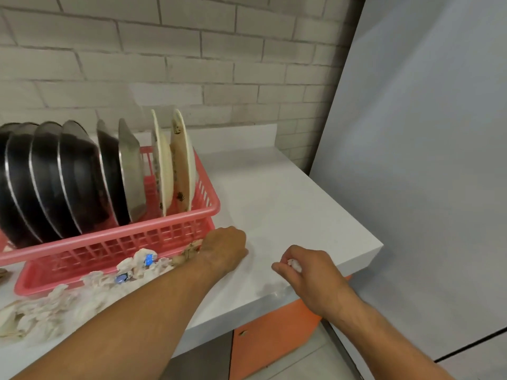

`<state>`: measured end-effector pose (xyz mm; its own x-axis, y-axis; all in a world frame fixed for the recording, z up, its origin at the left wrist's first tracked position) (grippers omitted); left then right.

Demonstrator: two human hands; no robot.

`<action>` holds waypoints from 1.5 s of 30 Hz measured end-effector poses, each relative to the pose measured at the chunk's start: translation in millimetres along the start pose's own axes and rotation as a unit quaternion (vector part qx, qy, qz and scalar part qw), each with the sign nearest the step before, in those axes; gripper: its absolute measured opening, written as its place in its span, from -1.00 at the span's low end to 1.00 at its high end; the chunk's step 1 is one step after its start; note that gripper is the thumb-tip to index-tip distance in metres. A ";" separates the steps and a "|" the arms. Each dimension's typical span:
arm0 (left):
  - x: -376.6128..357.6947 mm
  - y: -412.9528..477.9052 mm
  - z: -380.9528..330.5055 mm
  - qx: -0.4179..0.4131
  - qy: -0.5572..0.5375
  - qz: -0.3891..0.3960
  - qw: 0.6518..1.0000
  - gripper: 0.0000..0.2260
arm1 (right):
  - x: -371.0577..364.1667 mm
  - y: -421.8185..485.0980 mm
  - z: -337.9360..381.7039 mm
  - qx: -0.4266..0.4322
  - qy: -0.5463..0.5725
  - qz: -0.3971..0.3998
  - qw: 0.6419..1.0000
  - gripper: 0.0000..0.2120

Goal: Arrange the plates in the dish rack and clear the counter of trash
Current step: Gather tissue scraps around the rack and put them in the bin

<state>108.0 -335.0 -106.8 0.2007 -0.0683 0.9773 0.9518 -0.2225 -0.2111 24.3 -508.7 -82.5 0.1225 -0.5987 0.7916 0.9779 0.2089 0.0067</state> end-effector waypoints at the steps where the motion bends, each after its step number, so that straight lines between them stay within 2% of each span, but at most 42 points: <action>1: -3.1 3.8 -0.2 0.013 0.001 0.003 1.000 -0.71 | 1.4 0.7 -4.3 0.002 0.000 0.010 1.000 -0.77; 5: -3.0 9.8 -4.8 0.019 -0.007 -0.032 0.999 -0.75 | 11.0 12.3 -23.0 0.000 -0.010 0.028 1.000 -0.72; 10: 19.9 -12.6 -12.4 0.002 -0.188 -0.118 0.975 -0.87 | 16.4 34.9 -33.3 0.005 0.021 0.027 0.999 -0.70; 14: 28.8 -47.1 -4.9 0.007 -0.251 -0.153 0.956 -0.94 | 13.4 42.6 -22.4 0.019 0.051 0.022 0.998 -0.72; 19: 25.4 -90.8 16.7 -0.001 -0.267 -0.126 0.955 -0.88 | -1.8 19.6 -4.3 0.022 0.085 0.030 0.996 -0.78; 23: 14.9 -133.2 44.7 -0.029 -0.265 -0.138 0.954 -0.94 | -21.9 -6.0 28.9 0.036 0.073 0.042 0.996 -0.79; 28: -8.7 -206.7 95.9 -0.053 -0.279 -0.159 0.946 -0.70 | -82.2 -55.3 81.5 0.038 0.062 0.040 0.997 -0.76; 32: -65.4 -265.5 137.3 -0.083 -0.297 -0.126 0.943 -0.60 | -152.6 -108.2 108.7 0.018 0.057 0.041 0.997 -0.73; 37: -141.7 -317.2 162.7 -0.090 -0.261 -0.051 0.960 -0.58 | -226.6 -157.0 123.5 -0.028 0.000 0.101 0.995 -0.68; 45: -252.1 -313.3 182.4 -0.078 -0.180 0.062 0.979 -0.59 | -324.0 -178.8 84.7 -0.051 -0.082 0.166 0.981 -0.79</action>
<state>-198.5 -70.6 -283.4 0.4079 0.2375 0.8816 0.8736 -0.3823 -0.3012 -204.6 -286.5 -288.5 0.4158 -0.3766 0.8278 0.9019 0.2877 -0.3221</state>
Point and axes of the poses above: each hand's wrist, its own y-axis towards the middle knuckle, its own x-axis out of the back of the hand, z = x × y, the point moved 2 cm from there along y, towards the middle knuckle, and after that the axes turned 4 degrees about z, right-handed, at the moved point
